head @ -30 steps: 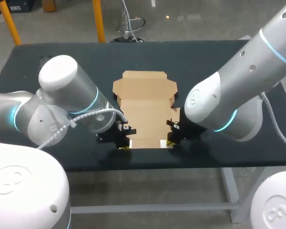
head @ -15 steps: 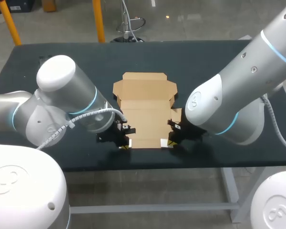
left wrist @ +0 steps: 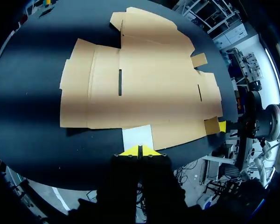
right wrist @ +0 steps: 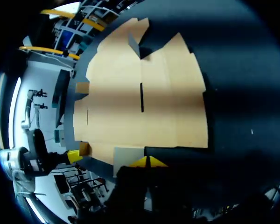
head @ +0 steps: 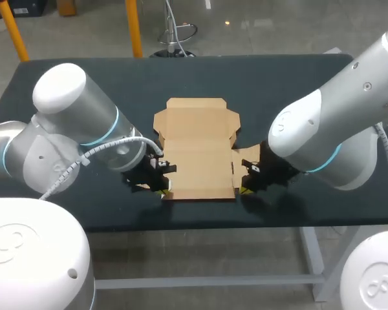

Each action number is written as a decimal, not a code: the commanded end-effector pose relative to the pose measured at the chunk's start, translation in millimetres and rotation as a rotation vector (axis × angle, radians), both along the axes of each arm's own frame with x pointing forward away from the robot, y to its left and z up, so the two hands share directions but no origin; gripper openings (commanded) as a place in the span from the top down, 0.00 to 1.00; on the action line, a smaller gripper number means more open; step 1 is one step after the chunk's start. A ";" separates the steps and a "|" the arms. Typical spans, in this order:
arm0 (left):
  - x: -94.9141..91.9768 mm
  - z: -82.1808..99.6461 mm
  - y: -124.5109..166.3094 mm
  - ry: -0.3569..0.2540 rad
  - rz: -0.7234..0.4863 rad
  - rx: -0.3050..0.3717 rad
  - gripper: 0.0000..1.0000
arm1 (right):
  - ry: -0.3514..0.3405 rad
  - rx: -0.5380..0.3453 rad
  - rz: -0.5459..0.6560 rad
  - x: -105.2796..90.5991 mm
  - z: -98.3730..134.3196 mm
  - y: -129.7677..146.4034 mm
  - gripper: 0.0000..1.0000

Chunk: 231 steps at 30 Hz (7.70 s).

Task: Assemble the packaging by folding the flat box into shape, placing the metal phone stand inside, and closing the box properly

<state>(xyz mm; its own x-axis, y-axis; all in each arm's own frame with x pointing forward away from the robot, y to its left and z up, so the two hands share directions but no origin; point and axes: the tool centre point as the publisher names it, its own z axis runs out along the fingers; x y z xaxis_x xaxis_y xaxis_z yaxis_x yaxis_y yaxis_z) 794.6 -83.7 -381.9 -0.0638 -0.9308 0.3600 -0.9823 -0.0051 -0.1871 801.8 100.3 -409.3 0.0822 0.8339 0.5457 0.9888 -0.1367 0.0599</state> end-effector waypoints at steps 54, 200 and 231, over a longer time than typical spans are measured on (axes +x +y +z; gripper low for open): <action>89.1 101.6 94.3 -0.019 -0.328 -0.190 0.00 | -0.034 0.422 0.100 112.1 83.9 -87.3 0.00; 209.8 86.4 108.2 0.046 -0.198 -0.481 0.00 | -0.278 0.650 0.217 241.3 51.9 10.2 1.00; 234.3 87.0 97.5 -0.232 -0.373 -0.539 0.00 | -0.449 0.731 0.293 231.3 85.2 -1.5 1.00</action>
<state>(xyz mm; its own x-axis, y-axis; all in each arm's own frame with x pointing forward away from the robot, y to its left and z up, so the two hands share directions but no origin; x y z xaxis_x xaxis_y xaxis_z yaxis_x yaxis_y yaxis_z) 1030.8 14.2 -291.3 -0.4529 -0.5435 0.7067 -0.8850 0.1780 -0.4303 1033.9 101.7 -324.7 -0.4178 0.2351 0.8776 0.8981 -0.0393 0.4381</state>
